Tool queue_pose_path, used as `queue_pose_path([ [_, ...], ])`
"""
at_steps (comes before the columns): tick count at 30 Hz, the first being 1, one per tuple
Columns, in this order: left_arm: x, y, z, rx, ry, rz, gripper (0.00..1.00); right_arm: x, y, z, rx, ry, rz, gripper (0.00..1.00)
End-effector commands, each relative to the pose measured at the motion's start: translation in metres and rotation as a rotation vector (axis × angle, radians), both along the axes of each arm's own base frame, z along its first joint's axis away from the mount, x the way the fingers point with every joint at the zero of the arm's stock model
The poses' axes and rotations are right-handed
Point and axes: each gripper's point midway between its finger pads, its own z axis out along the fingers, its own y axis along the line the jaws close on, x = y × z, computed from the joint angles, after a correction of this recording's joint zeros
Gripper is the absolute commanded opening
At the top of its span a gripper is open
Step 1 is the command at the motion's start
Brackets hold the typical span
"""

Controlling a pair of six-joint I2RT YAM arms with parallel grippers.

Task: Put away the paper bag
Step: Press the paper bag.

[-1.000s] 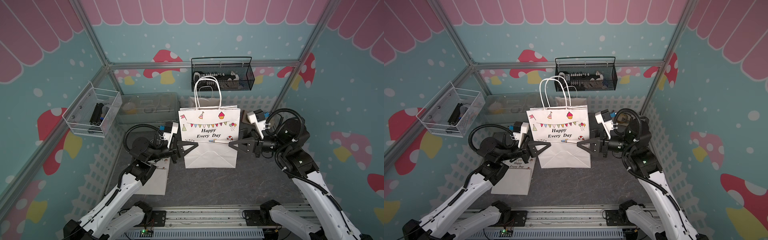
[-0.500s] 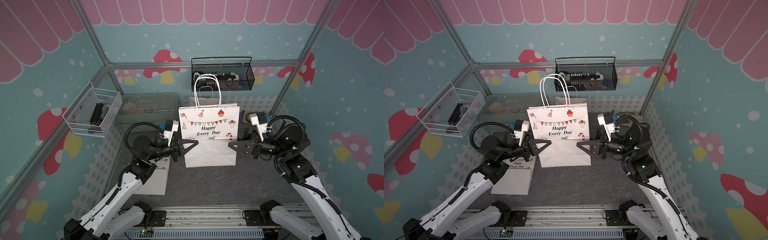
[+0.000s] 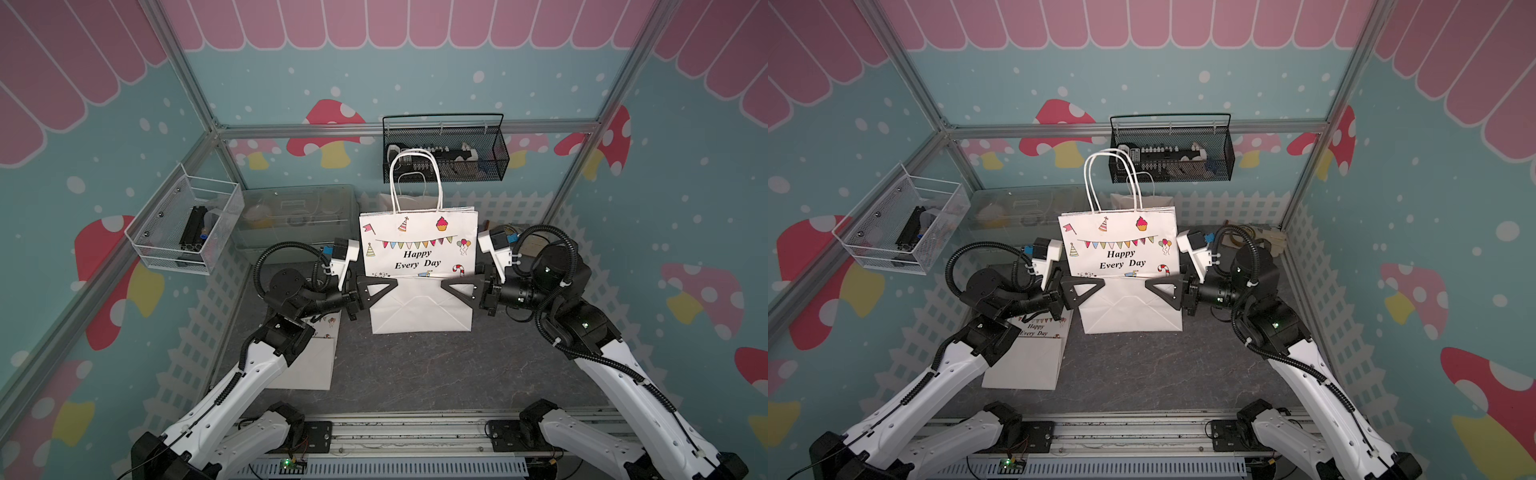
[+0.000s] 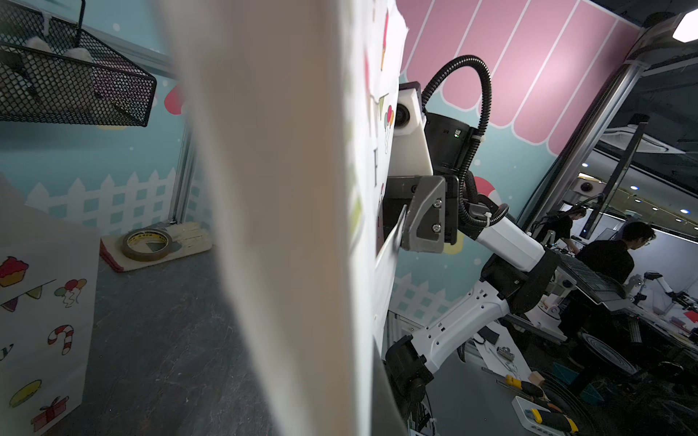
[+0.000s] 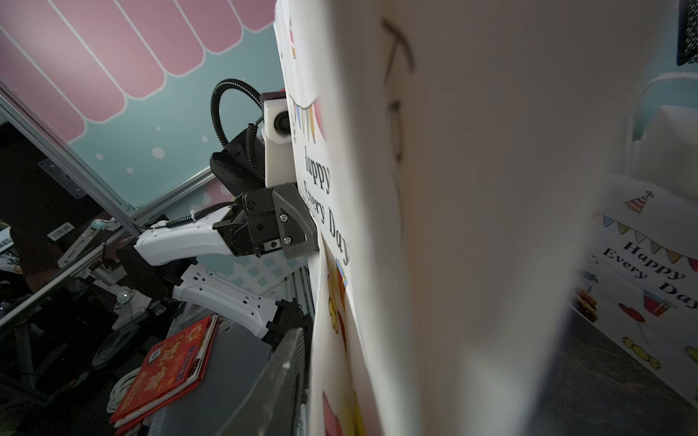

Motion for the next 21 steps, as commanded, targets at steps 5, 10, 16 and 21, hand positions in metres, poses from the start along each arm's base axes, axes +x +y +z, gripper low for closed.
queue_pose_path([
  [5, -0.001, 0.004, 0.016, -0.022, -0.027, 0.014, 0.08, 0.003, -0.001, 0.002, -0.037, -0.040, -0.046, 0.07],
  [10, -0.006, 0.003, 0.020, -0.035, -0.028, -0.013, 0.44, 0.003, 0.001, -0.002, -0.043, -0.034, -0.044, 0.00],
  [16, -0.007, 0.002, 0.021, -0.040, -0.017, -0.035, 0.45, 0.002, 0.004, -0.005, -0.025, -0.022, -0.034, 0.00],
  [21, -0.003, 0.001, 0.018, -0.032, -0.009, -0.028, 0.26, 0.001, 0.007, -0.013, -0.029, -0.003, -0.027, 0.00],
])
